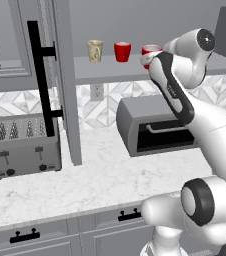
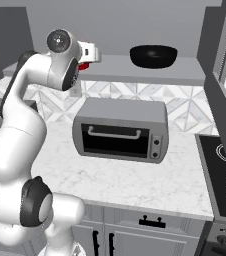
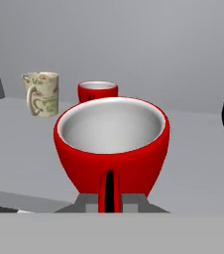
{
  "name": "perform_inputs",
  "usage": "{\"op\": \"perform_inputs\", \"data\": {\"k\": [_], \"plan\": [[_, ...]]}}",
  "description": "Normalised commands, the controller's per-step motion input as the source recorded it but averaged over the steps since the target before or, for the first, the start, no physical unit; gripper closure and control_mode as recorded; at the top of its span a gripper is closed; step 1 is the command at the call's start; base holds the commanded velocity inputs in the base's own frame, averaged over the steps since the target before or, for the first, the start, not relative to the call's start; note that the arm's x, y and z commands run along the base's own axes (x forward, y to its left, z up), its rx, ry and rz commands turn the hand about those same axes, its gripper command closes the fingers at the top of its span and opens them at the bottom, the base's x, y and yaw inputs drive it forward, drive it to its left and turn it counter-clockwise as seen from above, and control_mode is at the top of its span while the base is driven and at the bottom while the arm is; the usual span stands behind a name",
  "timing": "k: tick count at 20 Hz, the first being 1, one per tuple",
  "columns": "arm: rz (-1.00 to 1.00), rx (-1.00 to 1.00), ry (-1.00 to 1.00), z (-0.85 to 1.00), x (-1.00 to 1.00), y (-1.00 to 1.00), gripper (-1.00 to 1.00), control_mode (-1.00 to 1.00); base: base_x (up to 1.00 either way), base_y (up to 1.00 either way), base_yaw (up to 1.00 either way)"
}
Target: Gather all objects into one cabinet and sort the glasses and bowls to opposite sides.
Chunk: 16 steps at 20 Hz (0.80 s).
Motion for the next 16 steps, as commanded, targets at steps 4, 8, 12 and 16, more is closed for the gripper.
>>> {"op": "perform_inputs", "data": {"k": [4, 8, 12, 16], "plan": [[0.0, 0.0, 0.0, -0.19, 0.3, 0.0, 1.0, -1.0, 0.0, 0.0, 0.0], [0.0, 0.0, -0.05, -0.25, 0.23, 0.0, 1.0, -1.0, 0.0, 0.0, 0.0], [0.0, 0.0, -0.05, -0.24, 0.23, 0.0, 1.0, -1.0, 0.0, 0.0, 0.0], [0.0, 0.0, -0.01, -0.19, 0.3, 0.0, 1.0, -1.0, 0.0, 0.0, 0.0]]}}
